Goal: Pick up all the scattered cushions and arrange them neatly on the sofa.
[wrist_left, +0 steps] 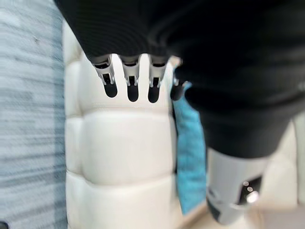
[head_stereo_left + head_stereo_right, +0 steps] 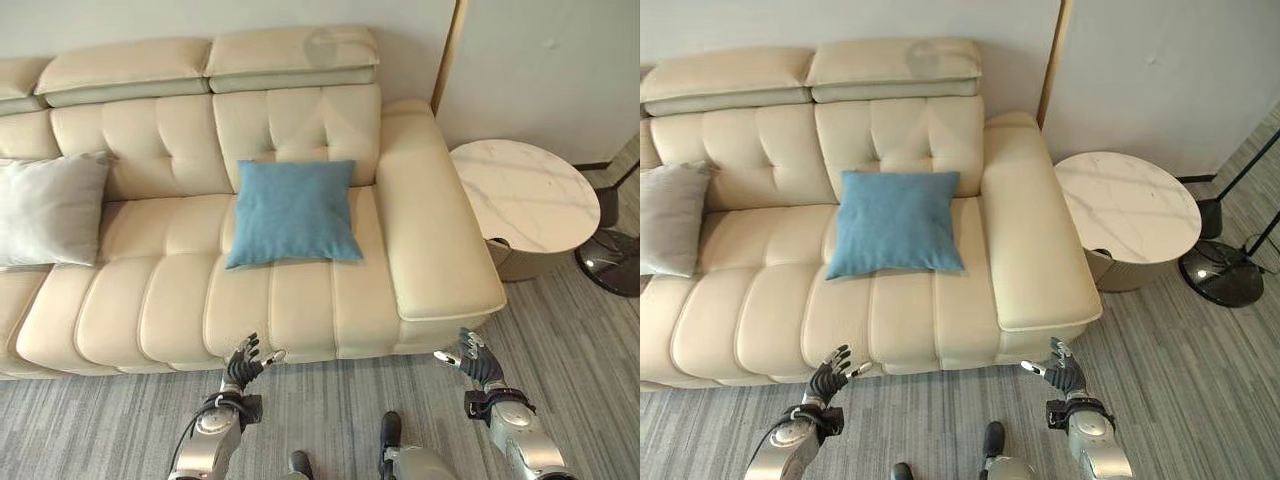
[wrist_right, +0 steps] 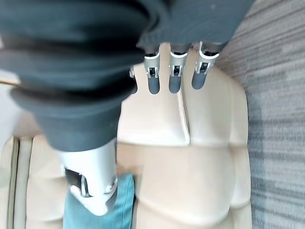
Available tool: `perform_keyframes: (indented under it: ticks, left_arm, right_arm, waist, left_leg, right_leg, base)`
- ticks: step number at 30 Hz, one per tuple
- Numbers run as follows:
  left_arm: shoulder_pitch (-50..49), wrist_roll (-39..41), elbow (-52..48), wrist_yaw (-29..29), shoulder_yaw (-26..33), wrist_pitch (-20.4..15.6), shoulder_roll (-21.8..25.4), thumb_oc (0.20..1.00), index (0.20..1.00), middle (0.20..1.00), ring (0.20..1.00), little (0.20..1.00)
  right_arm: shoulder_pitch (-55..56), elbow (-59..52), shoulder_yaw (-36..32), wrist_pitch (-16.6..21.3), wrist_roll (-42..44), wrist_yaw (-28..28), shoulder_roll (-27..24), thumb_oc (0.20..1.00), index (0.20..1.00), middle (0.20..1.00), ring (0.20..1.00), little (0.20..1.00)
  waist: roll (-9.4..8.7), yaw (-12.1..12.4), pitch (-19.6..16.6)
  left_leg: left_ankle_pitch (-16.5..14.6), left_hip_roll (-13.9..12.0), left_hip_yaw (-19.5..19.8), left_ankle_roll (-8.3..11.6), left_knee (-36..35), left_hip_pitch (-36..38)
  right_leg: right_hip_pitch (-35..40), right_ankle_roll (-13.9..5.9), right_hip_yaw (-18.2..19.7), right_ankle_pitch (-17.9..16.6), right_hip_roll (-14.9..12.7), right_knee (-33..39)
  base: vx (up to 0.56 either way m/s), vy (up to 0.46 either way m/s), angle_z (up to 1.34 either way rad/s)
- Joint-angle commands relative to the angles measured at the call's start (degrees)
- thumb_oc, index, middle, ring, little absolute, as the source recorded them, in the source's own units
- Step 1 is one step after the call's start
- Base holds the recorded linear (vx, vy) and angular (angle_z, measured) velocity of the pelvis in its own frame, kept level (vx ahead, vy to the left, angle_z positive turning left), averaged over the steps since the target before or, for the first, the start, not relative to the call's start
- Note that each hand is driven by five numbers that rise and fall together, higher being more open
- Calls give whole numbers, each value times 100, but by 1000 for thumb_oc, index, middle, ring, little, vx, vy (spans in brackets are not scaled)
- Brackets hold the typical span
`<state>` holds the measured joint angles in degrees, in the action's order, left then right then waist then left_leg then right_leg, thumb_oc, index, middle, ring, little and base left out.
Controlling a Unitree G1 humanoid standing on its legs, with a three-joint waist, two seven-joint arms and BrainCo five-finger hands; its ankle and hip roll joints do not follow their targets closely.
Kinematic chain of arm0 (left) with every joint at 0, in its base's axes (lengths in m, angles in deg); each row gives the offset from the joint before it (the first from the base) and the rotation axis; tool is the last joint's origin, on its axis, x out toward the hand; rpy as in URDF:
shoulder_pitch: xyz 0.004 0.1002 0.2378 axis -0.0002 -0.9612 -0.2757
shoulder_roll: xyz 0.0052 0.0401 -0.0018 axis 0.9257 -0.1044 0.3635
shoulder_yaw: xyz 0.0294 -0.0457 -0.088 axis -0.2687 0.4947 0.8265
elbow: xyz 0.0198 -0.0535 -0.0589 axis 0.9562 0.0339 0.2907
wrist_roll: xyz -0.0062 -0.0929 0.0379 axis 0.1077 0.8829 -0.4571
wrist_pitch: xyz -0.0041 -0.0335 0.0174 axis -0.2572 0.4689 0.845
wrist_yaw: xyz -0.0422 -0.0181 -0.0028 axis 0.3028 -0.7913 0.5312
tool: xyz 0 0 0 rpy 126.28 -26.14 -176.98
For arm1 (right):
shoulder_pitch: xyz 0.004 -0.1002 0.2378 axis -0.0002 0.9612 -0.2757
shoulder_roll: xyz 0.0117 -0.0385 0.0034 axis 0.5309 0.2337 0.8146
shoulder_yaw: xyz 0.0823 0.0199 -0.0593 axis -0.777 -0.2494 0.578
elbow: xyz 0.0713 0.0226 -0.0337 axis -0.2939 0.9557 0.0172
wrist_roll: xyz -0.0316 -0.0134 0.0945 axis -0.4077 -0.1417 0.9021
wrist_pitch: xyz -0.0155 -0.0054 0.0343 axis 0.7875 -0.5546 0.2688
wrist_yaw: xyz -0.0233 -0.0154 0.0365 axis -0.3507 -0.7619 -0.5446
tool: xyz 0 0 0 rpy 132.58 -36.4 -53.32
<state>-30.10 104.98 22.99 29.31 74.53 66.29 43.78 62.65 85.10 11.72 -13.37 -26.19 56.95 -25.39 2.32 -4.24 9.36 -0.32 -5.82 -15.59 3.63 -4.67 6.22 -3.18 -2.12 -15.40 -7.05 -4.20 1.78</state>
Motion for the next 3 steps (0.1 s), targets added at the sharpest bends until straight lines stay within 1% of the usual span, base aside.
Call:
perform_keyframes:
  ticks: [1, 3]
  left_arm:
    - [-94, -350, -160, 60, 228, -140, 262, 1000, 1000, 1000, 1000, 1000]
    - [-98, -353, -148, 64, 249, -137, 269, 1000, 1000, 1000, 1000, 1000]
  right_arm:
    - [-86, -110, 55, 68, -46, 44, 66, 1000, 1000, 1000, 1000, 1000]
    - [-87, -71, 44, 61, -44, 47, 94, 1000, 1000, 1000, 1000, 1000]
  waist:
    - [-251, -6, -341]
    - [-259, -3, -361]
  left_leg:
    - [41, -47, 219, 18, 15, -223]
    - [19, -14, 225, -3, 6, -206]
  right_leg:
    - [509, -290, 275, 1190, -44, -158]
    - [522, -321, 279, 1167, -74, -165]
  base:
    - [4, 75, -6]
    - [7, 87, -6]
